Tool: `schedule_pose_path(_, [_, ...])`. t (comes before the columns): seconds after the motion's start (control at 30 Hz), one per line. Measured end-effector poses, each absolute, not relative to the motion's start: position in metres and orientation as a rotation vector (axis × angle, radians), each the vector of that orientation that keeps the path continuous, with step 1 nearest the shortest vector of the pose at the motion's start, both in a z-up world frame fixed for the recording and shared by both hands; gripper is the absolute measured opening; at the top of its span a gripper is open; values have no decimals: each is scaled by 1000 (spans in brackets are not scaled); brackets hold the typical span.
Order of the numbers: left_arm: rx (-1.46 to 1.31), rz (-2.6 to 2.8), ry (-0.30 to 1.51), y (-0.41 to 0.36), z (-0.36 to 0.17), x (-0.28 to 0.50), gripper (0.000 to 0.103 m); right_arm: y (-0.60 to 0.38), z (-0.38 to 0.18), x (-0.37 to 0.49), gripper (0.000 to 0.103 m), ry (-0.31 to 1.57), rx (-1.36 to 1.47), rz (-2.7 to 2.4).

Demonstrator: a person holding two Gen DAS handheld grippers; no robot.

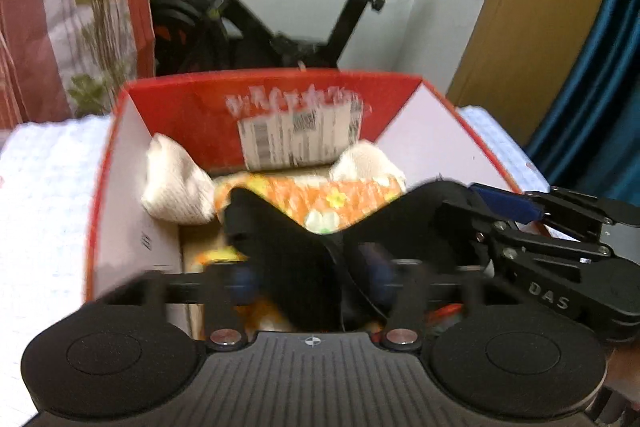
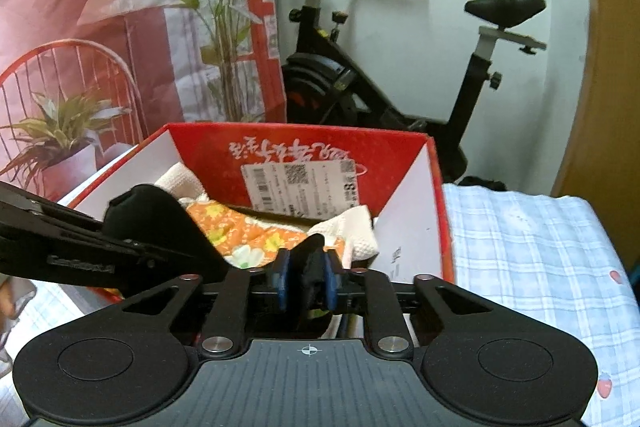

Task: Organize soft objects
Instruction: 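Move both open grippers down to the pink knitted cloth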

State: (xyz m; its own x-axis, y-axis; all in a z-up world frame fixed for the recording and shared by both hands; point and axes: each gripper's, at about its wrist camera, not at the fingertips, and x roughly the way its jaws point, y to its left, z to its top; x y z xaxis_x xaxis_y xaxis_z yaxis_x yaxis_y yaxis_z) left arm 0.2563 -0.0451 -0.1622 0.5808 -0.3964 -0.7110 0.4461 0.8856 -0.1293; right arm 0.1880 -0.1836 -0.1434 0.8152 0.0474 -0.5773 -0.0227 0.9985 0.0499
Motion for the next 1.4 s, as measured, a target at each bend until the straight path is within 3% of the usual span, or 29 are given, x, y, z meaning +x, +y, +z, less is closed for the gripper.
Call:
schedule_pose_path(0.07, [82,-473,759,-41,-153,251,93,-187,-139,180,41,577,47,38])
schedule_pose_path(0.2, [83,-432,713,-28,-139,240,97,-194,-129,163,65,516,68,25])
schedule_pose_path(0.27, [72,-427,688,-21,-134,231,100,-196,-125,154,85,502,85,22])
schedule_pose_path(0.37, [83,-426,656,-13,-130,214,101,-197,-123,138,98,485,106,29])
schedule_pose_path(0.7, [127,-474,632,2,-162,142,102,-184,-145,74,97,470,156,82])
schedule_pose_path(0.93, [113,-451,668,5,-204,121,99,-166,-180,48,79,514,195,68])
schedule_pose_path(1.17, [29,-409,739,20,-231,125,91,-160,-210,31,74,563,169,45])
schedule_pose_path(1.23, [17,-413,762,21,-238,125,84,-164,-216,30,74,573,186,34])
schedule_pose_path(1.4, [-21,-403,736,24,-245,117,82,-172,-228,29,74,591,204,29])
